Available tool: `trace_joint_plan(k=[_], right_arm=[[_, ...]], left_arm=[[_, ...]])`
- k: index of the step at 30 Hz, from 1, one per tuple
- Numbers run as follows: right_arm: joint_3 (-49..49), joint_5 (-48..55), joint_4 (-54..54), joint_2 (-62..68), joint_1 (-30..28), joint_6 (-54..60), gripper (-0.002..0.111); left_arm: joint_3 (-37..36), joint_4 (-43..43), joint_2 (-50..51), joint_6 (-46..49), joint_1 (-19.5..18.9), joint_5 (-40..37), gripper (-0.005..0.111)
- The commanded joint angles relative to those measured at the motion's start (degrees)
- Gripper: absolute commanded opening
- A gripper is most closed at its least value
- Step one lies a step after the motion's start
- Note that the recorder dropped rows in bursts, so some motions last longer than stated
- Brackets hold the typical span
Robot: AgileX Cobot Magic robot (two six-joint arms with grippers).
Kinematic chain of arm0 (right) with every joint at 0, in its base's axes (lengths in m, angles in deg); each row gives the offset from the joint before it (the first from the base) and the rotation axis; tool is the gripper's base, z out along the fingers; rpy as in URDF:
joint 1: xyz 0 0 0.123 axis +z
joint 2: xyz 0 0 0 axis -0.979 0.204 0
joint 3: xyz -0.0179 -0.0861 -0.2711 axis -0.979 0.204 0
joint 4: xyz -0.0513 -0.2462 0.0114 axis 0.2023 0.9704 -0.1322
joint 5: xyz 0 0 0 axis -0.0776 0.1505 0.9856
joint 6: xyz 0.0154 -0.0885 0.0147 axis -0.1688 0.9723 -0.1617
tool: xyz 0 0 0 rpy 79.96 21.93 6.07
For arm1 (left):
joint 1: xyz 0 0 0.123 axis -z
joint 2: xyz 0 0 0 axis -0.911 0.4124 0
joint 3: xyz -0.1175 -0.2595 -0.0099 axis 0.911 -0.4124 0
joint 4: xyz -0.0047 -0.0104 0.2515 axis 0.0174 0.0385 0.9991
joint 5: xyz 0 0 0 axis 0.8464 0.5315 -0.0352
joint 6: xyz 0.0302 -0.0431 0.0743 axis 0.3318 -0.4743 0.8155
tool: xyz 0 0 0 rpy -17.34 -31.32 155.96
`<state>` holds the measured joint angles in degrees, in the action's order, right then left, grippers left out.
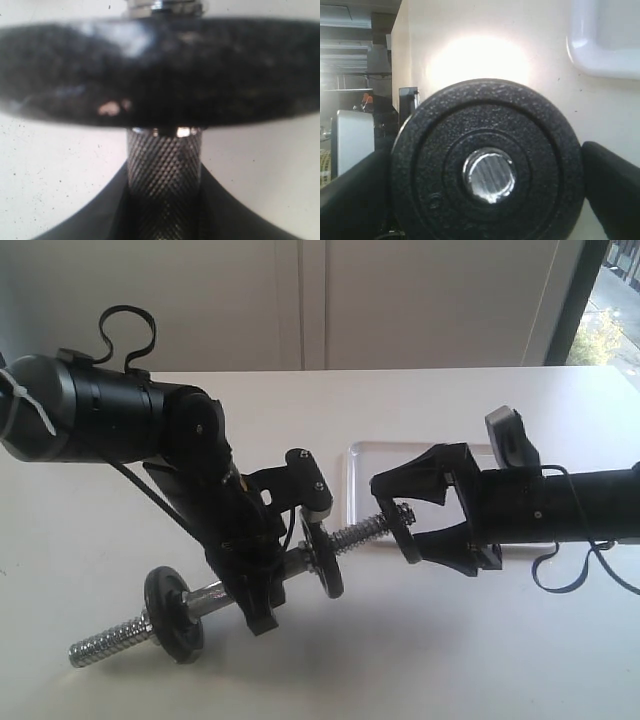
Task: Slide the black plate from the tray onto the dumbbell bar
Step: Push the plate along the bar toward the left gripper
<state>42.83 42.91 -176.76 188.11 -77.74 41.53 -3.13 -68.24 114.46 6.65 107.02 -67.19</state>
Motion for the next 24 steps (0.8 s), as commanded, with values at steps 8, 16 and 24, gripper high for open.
trace_joint_plan(k=[8,16,24], right_arm=[[0.08,5.6,-2.73,-0.77,6.69,2.34,0.0],[0.08,5.6,-3.21,-0.77,11.65,4.2,0.0],[0.08,4.77,-3.25,-0.77,14.31,5.03,0.0]], left_arm=[[1.04,-3.63,-2.95,-0.45,-0.09,2.99,0.0],[1.04,-3.63,-2.95,-0.45,-0.09,3.12,0.0],[1.04,-3.63,-2.95,-0.45,-0.09,3.53,0.0]])
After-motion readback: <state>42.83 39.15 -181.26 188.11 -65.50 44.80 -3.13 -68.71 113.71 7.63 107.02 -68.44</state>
